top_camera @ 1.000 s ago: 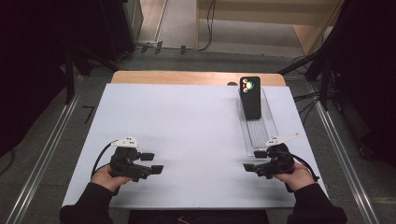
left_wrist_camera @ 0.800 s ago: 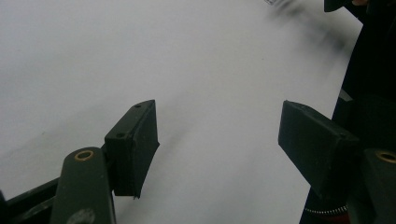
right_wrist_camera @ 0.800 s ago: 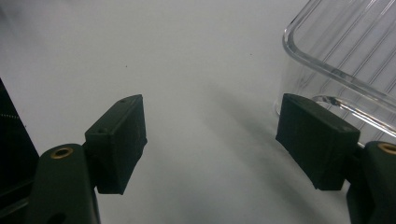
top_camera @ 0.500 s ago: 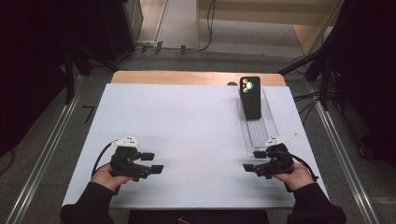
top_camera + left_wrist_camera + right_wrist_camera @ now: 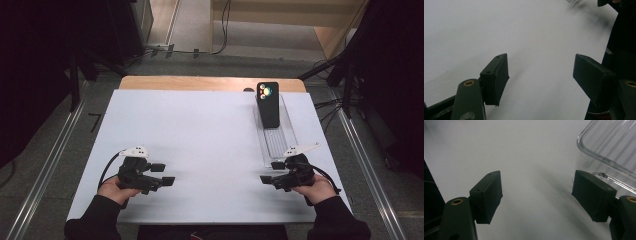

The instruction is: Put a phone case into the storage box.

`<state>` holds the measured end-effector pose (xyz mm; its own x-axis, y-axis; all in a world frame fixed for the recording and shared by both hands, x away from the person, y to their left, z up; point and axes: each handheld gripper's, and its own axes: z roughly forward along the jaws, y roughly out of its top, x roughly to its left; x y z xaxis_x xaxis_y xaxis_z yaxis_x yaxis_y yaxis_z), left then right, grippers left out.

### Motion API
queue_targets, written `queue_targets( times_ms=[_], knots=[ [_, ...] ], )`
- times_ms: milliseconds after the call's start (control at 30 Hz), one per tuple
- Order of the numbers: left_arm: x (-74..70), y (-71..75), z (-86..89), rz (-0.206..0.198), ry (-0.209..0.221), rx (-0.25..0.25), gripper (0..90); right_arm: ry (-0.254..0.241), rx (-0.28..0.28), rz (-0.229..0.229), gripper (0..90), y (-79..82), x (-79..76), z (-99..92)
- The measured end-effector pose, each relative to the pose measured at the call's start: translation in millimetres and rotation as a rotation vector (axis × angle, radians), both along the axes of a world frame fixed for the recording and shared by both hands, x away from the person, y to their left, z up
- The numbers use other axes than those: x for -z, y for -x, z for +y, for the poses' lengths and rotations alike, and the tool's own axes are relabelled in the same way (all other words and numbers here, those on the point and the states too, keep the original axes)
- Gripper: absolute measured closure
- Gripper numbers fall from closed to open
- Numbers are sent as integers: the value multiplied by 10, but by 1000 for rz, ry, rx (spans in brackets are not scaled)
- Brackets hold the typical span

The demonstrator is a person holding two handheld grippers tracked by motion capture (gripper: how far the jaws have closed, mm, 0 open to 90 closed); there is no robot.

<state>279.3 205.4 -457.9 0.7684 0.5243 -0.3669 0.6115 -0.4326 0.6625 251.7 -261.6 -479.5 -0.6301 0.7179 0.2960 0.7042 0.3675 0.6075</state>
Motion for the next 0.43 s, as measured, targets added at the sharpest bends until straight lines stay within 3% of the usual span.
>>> queue_targets(
  times_ms=[433],
  knots=[
    [0, -5, -2, 2, -6, 4, 287, 4, -2, -4, 223, 0, 4, 1]
  ],
)
